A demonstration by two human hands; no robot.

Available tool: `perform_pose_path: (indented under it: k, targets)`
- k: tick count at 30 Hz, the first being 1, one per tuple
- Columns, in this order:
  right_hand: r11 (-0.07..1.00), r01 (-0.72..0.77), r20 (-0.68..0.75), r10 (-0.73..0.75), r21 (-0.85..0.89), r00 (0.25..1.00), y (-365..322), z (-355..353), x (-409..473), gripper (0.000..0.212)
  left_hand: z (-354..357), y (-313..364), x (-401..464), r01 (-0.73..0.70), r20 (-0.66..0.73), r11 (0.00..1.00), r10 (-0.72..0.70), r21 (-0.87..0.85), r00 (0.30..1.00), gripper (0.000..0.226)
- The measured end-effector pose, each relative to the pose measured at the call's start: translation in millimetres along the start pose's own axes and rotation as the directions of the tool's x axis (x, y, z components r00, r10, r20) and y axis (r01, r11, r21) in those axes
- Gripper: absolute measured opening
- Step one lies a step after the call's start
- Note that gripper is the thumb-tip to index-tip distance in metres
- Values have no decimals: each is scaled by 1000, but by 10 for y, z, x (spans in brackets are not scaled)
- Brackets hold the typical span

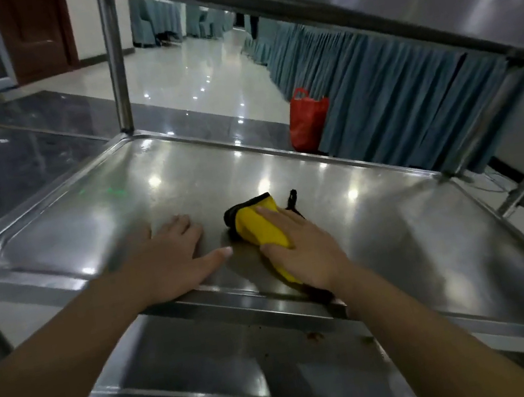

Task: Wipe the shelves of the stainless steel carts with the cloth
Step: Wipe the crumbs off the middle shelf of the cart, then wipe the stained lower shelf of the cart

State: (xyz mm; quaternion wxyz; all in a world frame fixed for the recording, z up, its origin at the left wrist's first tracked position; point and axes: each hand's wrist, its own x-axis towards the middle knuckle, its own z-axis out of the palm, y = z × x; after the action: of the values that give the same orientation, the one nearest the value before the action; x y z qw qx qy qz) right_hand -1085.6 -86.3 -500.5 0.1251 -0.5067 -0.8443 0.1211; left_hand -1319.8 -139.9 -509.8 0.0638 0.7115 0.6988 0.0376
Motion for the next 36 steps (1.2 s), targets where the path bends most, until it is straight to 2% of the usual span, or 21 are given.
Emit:
perform_pose_path:
  k: [2,5,7,10,13,16,18,20,24,27,31,33,35,36]
  targets:
    - [999,-40,-30,40,8,999,247,-99,-143,62,43,147,16,-62,7,998,62,-8,998,102]
    - [984,-172,-108,176,46,979,654,-293,-370,62,25,151,9,-71,-21,996,70,-47,997,101]
    - [966,-253,-147,258,55,955,844,-398,-516,62,15,155,-6,-79,-63,995,75,-58,995,89]
    - [954,-296,-162,300,51,940,870,-455,-598,63,30,178,-47,-92,-180,996,87,-18,980,80]
    - [945,-323,-147,327,45,934,704,-508,-594,62,-23,201,-80,-59,-178,997,49,-55,983,59]
    - [940,-303,-124,324,158,938,440,-578,-587,53,-131,213,-154,-44,-120,991,29,-126,992,49]
    - [928,-228,-114,271,295,956,224,-614,-552,52,-179,209,-173,-50,-108,987,34,-153,994,52]
    - [872,-121,-91,185,475,978,-37,-641,-485,52,-225,215,-189,-51,-95,969,28,-241,995,63]
    - [724,63,-142,49,687,989,-494,-685,-337,55,-326,283,-220,-194,-126,822,149,-535,981,74]
    - [667,105,-145,4,738,989,-671,-697,-284,58,-371,343,-268,-262,-174,567,206,-781,963,54]
    - [623,56,-57,-19,780,998,-664,-673,-246,67,-433,375,-251,-228,-220,235,57,-945,974,37]
    - [503,-24,45,-30,864,999,-612,-666,-216,78,-459,387,-237,-217,-221,177,-4,-960,975,35]
    - [334,-118,135,-29,935,990,-540,-669,-179,92,-474,405,-217,-213,-225,202,-38,-956,974,28]
    - [300,-150,161,-15,942,987,-505,-671,-151,99,-480,411,-208,-220,-238,210,-65,-953,969,24]
